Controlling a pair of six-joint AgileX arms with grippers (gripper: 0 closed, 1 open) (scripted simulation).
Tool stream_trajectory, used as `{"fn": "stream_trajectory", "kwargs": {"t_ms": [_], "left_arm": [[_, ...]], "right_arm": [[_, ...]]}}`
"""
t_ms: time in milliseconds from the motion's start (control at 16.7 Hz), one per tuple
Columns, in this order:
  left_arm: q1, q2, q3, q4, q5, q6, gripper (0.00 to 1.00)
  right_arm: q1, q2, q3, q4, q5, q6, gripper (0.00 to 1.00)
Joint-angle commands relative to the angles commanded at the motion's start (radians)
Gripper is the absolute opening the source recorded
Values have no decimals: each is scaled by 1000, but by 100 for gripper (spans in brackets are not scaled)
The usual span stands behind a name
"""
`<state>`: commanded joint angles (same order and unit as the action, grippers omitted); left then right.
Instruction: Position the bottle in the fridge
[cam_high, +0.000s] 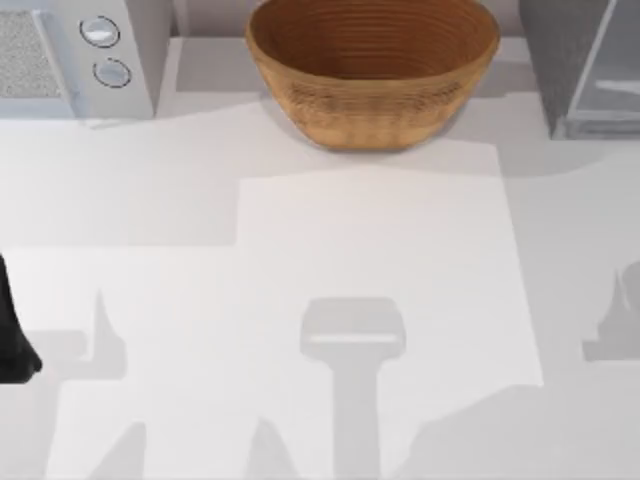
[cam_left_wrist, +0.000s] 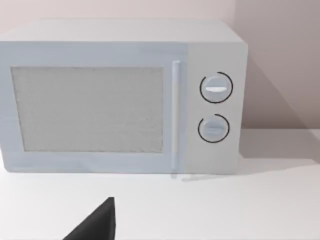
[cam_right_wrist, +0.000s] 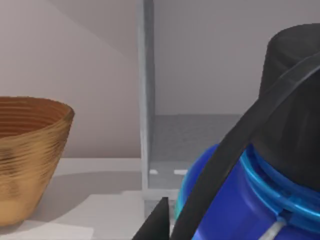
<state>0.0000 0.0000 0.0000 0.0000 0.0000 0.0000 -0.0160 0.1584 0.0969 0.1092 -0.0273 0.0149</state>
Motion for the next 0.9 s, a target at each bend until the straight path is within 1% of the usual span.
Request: {"fn": "stream_trajectory", "kwargs": {"t_ms": [300,900], "left_arm": [[0,0,0,0,0,0,100],[0,0,0,0,0,0,100]], "right_arm": [[-55,390,190,218,-49,4,1],[-195,1416,646,745,-170,-2,1]]}}
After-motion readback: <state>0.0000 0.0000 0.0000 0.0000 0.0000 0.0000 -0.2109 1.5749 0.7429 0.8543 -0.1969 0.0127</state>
